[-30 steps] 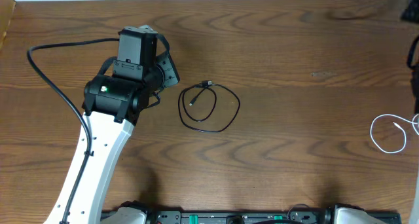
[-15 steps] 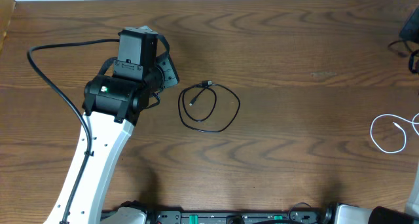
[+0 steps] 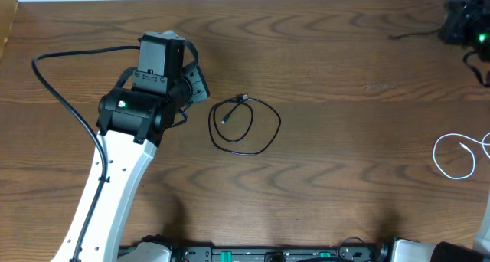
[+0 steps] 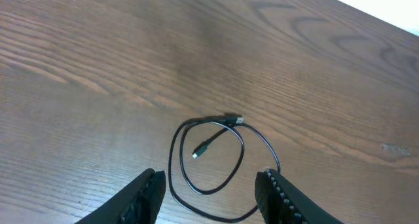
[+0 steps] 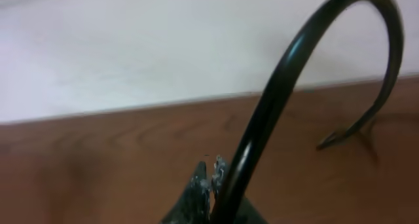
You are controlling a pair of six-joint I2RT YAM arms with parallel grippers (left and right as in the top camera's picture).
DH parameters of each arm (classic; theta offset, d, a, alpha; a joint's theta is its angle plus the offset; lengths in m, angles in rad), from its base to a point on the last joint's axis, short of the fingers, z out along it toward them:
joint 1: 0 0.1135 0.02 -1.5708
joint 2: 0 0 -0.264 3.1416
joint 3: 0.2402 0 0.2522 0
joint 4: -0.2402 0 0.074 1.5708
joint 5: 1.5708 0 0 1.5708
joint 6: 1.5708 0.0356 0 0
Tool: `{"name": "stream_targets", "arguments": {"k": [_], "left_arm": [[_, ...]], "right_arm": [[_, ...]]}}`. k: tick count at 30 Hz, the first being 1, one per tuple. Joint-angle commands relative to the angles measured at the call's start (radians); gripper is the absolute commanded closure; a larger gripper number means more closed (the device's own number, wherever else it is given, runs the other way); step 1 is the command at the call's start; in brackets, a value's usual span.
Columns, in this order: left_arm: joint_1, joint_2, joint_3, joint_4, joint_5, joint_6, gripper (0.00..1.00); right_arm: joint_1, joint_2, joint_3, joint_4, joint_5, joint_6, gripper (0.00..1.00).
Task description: Untangle cables
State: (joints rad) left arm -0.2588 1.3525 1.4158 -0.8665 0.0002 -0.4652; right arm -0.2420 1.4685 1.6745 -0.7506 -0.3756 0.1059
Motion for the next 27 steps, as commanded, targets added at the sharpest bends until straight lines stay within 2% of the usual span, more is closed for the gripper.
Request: {"name": "stream_targets", "arguments": {"k": [1,5,8,16,22,27], "left_arm": [[0.003,0.000,-0.008,-0.004,-0.013,0.020,0.50],[0.003,0.000,-0.008,-0.004,-0.013,0.020,0.50],[0.003,0.000,-0.008,-0.004,-0.013,0.020,0.50],[0.003,0.000,-0.008,-0.003,-0.013,0.020,0.50],[0.003,0.000,-0.008,-0.003,-0.013,0.020,0.50],[0.003,0.006,-0.008,-0.004,-0.013,0.020,0.50]], "right_arm": [[-0.001,-0.045,0.005,-0.132,-0.075,0.039,0.99],[-0.002,-0.084,0.005,-0.375,-0.034,0.078,0.99],[-0.007,-0.135,0.016,-0.460,-0.042,0.077,0.99],[-0.008,-0.275,0.164,-0.321,0.022,0.069,0.99],[-0.008,-0.316,0.171,-0.275,0.306,0.070,0.99],[-0.008,-0.238,0.162,-0.280,0.621,0.068,0.99]]}}
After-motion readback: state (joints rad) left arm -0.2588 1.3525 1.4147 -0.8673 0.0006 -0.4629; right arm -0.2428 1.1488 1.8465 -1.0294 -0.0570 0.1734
